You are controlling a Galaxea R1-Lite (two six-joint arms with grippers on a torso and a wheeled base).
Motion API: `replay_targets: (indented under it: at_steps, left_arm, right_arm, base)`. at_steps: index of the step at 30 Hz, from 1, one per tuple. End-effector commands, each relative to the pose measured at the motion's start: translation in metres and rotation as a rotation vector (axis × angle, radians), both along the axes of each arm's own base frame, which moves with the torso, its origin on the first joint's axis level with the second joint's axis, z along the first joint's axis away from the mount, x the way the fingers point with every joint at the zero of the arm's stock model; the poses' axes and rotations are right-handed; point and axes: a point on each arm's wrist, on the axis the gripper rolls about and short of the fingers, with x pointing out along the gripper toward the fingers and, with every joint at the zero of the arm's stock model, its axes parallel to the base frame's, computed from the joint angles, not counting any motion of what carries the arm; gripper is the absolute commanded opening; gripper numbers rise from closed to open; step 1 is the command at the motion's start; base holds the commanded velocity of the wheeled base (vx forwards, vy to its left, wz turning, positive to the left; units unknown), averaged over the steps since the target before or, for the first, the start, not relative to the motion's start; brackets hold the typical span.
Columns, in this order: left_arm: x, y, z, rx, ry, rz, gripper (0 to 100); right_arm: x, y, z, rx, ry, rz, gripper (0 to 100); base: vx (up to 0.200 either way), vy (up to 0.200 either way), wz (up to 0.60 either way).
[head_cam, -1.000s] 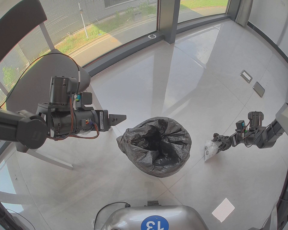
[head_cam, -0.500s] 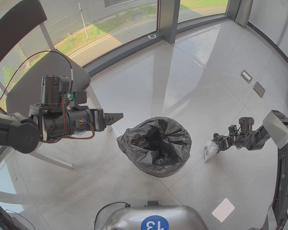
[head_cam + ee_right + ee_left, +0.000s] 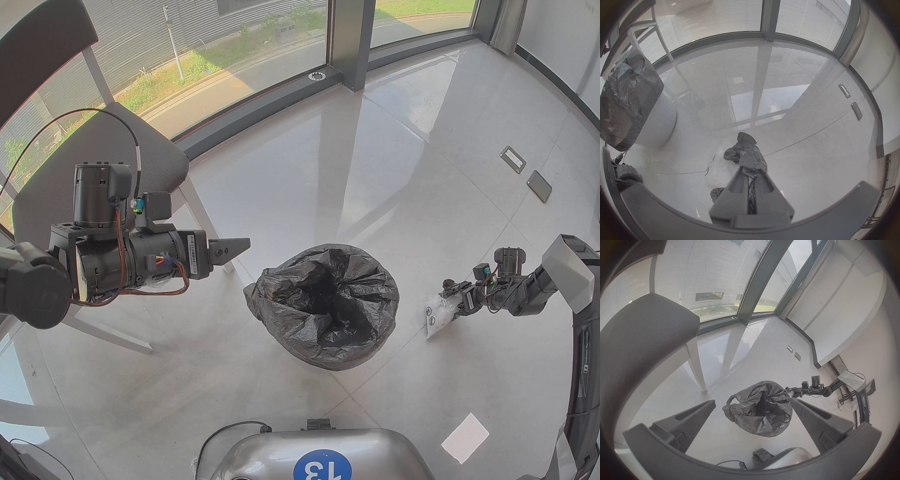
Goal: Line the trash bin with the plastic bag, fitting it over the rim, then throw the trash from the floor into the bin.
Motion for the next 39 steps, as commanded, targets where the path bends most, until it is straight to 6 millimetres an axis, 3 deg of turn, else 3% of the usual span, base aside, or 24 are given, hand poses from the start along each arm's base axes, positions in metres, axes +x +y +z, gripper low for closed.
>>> replay_targets:
  at_steps: [1,3,8,9,10,12,13,17,19,24,34,39]
  left_arm:
    - [0.001,0.001,-0.001,-0.001,0.002,0.005,100]
    - [0.001,0.002,-0.001,0.0,0.004,0.006,100]
    - [0.001,0.002,0.001,-0.002,-0.013,0.006,100]
    - [0.001,0.002,0.001,-0.002,-0.013,0.006,100]
    - [0.001,0.002,0.003,0.014,-0.041,-0.003,100]
    - [0.0,0.003,0.003,0.026,-0.05,-0.005,100]
    - [-0.001,0.006,0.003,0.033,-0.056,-0.002,100]
    - [-0.005,0.008,0.008,0.026,-0.069,0.002,100]
    - [-0.007,0.013,0.013,0.016,-0.095,0.015,100]
    - [-0.005,0.023,0.025,-0.01,-0.171,0.05,100]
    - [0.007,0.064,0.052,0.003,-0.292,0.186,100]
    - [0.004,0.076,0.061,0.012,-0.331,0.226,100]
  right_arm:
    - [0.0,0.0,0.001,-0.002,-0.004,0.002,0]
    - [-0.001,0.0,0.003,-0.002,-0.005,0.002,0]
    - [-0.012,0.0,0.039,-0.023,-0.069,0.005,0]
    - [-0.012,0.0,0.039,-0.023,-0.069,0.005,0]
    - [-0.019,-0.001,0.058,-0.036,-0.117,0.007,0]
    - [-0.023,0.0,0.069,-0.043,-0.147,0.008,0]
    - [-0.031,0.001,0.087,-0.059,-0.192,0.014,0]
    - [-0.048,0.009,0.125,-0.075,-0.274,0.028,0]
    - [-0.063,0.02,0.153,-0.086,-0.329,0.054,0]
    - [-0.085,0.051,0.195,-0.082,-0.43,0.135,0]
    - [-0.145,0.119,0.236,0.004,-0.58,0.398,0]
    - [-0.172,0.136,0.25,0.037,-0.613,0.467,0]
  base:
    - [0.0,0.0,0.0]
    - [0.0,0.0,0.0]
    - [0.0,0.0,0.0]
    - [0.0,0.0,0.0]
    - [0.0,0.0,0.0]
    - [0.0,0.0,0.0]
    - [0.0,0.0,0.0]
    - [0.0,0.0,0.0]
    - [0.0,0.0,0.0]
    - [0.0,0.0,0.0]
    - [0.0,0.0,0.0]
    - [0.0,0.0,0.0]
